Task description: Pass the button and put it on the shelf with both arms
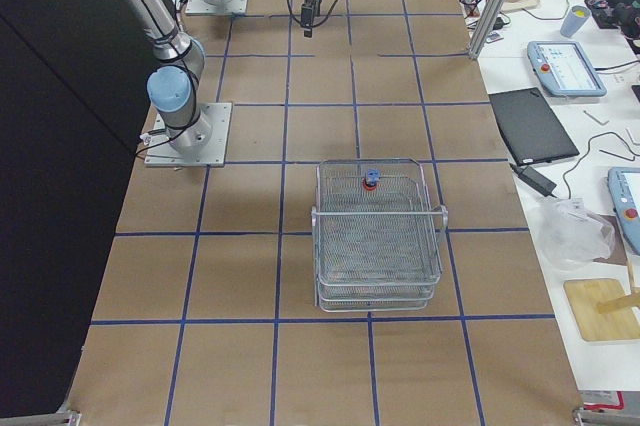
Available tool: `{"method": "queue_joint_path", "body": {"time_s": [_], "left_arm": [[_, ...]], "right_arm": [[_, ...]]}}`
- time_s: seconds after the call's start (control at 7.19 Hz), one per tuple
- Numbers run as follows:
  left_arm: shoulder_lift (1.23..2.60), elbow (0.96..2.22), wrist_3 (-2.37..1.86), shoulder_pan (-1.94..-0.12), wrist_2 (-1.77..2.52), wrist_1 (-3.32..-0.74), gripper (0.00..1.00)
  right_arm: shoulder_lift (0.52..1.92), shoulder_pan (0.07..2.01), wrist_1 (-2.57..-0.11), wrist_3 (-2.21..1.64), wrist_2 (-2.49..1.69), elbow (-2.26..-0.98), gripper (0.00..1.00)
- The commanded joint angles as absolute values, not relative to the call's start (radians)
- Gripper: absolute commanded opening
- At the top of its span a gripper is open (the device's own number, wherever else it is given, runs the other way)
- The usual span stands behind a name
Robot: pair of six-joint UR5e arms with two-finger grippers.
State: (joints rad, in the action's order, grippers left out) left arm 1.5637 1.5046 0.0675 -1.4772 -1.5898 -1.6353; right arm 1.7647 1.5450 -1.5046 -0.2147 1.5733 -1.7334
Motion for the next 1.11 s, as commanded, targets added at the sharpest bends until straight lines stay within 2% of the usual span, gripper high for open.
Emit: {"method": "queue_joint_path", "body": {"time_s": [0.0,0.97], "left_arm": [[1.563,1.505,0.067,-1.477,-1.589,-1.635,1.0],[1.563,1.509,0.066,-1.477,-1.592,-1.631,1.0]], "right_arm": [[1.779,1.594,-1.512,-0.227,1.557,-1.741,0.99],[1.782,1.583,-1.508,-0.103,1.575,-1.74,1.0]]}}
